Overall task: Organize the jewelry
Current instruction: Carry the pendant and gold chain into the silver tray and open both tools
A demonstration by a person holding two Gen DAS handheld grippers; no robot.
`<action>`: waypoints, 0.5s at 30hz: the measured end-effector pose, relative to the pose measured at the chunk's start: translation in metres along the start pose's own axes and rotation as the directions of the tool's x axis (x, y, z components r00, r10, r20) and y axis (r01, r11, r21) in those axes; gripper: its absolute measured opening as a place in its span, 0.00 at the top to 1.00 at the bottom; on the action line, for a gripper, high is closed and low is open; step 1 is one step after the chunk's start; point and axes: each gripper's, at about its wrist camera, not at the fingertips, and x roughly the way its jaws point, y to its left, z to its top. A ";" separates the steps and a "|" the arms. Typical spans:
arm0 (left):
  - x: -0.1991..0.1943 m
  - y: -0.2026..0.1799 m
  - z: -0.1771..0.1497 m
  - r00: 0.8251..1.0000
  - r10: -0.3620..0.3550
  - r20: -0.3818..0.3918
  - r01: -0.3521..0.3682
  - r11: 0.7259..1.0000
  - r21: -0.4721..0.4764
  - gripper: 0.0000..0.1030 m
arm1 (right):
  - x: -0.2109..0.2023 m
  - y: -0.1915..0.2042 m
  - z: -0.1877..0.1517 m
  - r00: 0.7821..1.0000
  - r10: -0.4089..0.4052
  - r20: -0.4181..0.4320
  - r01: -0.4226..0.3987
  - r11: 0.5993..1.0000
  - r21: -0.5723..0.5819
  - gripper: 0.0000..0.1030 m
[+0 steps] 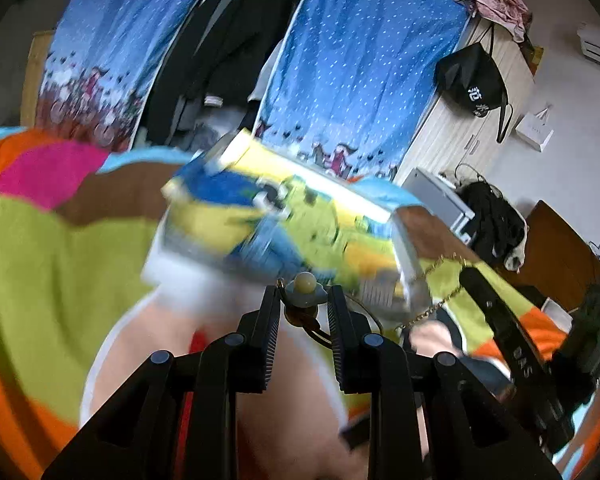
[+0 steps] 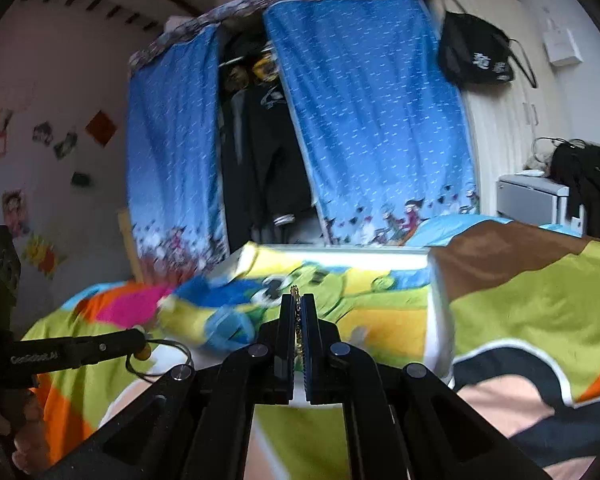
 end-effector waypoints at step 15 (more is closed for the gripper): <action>0.140 -0.026 0.019 0.993 0.062 -0.100 -0.060 0.998 0.018 0.81 | 0.052 -0.090 -0.021 0.989 -0.062 -0.131 0.092 0.967 0.236 0.97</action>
